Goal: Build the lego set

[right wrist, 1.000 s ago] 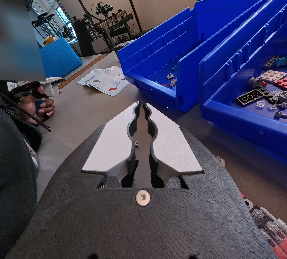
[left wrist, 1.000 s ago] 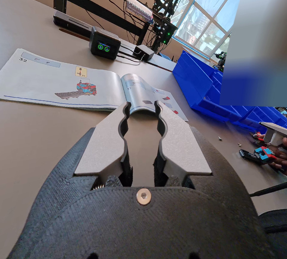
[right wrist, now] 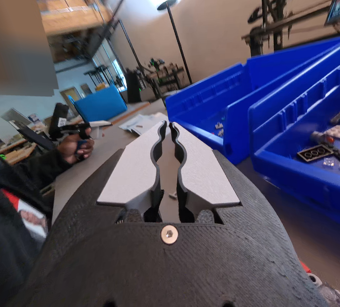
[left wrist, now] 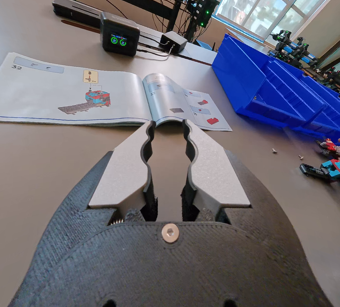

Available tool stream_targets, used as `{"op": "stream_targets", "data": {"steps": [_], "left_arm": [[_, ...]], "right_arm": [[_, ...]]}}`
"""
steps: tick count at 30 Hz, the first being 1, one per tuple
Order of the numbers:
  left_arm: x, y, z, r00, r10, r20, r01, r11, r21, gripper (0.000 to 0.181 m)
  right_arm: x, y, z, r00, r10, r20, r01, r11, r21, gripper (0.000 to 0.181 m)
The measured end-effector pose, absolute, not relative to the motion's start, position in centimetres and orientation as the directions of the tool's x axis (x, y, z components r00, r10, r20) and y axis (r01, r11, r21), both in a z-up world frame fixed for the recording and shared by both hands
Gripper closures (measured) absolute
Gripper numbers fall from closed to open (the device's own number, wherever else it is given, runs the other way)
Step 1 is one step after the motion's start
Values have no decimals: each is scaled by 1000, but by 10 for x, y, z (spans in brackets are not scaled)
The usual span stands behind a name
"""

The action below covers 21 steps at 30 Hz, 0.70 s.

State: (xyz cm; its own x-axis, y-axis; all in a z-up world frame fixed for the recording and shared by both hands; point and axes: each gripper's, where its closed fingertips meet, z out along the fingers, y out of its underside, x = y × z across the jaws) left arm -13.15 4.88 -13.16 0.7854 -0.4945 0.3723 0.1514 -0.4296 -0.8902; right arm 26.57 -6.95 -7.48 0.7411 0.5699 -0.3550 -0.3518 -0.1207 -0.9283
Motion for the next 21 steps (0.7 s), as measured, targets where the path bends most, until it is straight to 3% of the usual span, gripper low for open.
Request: {"op": "stream_targets", "data": {"steps": [11, 21], "left_arm": [[-131, 54, -143, 862, -433, 265, 55, -439, -897, 150], [-131, 56, -147, 848, -429, 311, 80, -477, -875, 151]], "right_arm": [[276, -78, -68, 743, 554, -374, -405, -72, -911, 177], [283, -71, -72, 727, 533, -433, -448, -110, -887, 176]]}}
